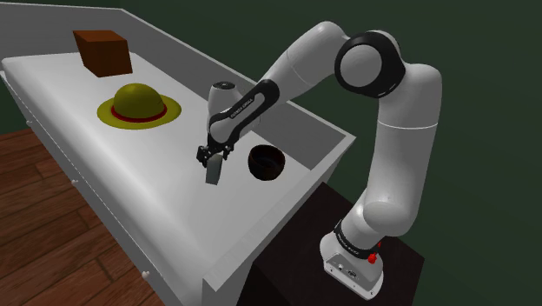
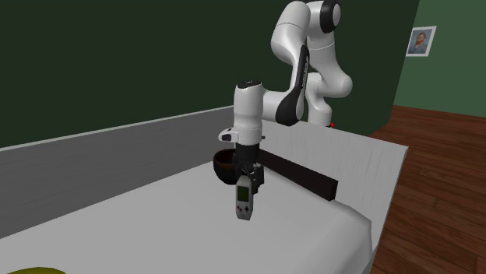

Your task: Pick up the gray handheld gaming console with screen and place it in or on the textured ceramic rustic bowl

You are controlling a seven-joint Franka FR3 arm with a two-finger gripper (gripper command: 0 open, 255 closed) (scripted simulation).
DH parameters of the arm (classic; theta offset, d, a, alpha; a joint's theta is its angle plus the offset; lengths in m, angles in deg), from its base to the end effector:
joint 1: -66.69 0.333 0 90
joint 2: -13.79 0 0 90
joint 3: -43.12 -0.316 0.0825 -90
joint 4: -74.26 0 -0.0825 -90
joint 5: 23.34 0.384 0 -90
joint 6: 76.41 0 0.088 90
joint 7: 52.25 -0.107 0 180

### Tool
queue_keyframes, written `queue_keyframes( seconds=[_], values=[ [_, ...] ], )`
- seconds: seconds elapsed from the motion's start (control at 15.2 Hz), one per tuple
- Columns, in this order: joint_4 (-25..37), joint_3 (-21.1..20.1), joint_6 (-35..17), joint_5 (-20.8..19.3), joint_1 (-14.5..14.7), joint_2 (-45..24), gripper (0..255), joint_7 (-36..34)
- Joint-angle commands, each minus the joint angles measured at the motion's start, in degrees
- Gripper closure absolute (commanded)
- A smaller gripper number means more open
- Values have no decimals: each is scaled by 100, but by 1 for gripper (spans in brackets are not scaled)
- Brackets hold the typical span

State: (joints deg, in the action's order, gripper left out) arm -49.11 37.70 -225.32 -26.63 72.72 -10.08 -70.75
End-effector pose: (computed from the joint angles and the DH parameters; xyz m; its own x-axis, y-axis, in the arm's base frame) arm 0.5601 0.1149 0.2070 0.9961 -0.0831 0.0280 -0.0826 -0.9964 -0.0168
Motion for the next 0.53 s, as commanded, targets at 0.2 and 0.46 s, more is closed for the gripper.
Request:
queue_keyframes(
  seconds=[0.2,0.46],
  values=[
    [-6,3,-25,-3,0,-16,0,0],
    [-6,3,-24,-3,0,-16,255,0]
  ],
)
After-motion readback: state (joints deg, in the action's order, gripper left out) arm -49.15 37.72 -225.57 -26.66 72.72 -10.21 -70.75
